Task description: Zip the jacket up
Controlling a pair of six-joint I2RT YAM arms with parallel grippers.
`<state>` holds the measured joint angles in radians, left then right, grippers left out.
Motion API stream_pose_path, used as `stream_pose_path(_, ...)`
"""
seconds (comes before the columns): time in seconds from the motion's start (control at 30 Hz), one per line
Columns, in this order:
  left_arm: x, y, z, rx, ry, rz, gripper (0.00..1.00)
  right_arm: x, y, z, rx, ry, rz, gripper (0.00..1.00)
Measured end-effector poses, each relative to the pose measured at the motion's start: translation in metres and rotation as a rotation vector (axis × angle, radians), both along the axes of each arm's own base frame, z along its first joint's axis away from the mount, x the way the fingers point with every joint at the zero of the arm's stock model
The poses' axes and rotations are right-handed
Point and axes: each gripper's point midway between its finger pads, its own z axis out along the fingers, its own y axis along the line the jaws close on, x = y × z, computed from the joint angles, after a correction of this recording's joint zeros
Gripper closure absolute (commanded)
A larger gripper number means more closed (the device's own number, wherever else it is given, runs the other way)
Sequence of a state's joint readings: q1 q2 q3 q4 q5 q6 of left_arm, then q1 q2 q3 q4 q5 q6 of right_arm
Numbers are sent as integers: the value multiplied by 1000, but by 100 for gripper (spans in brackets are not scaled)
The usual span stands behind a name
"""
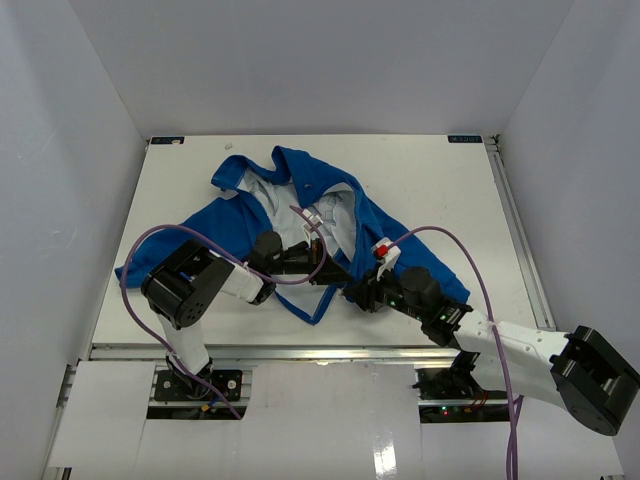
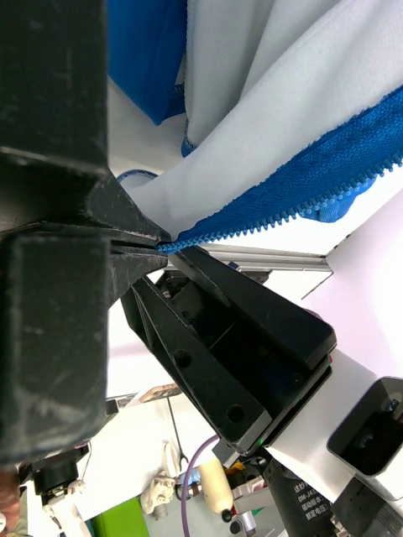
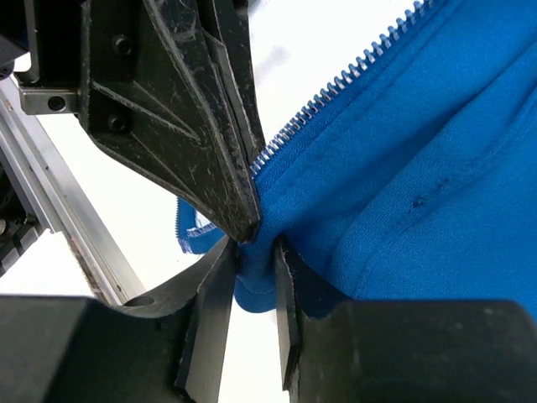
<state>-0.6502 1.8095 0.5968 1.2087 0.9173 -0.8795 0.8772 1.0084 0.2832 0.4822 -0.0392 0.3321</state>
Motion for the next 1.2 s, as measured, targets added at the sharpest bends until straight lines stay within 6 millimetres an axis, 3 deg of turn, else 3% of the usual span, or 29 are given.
stream_pose_path(0.23,-1,0,1,-4,0,-6,100,-2,1,0,14,-7,11,75)
stream_pose_path(0.5,0,0,0,-2,1,3,100,-2,1,1,20,-11,15,67)
stream_pose_path(1.2,11,1,-11,37,14,84,100,-5,-2,-8,5,2,14,68)
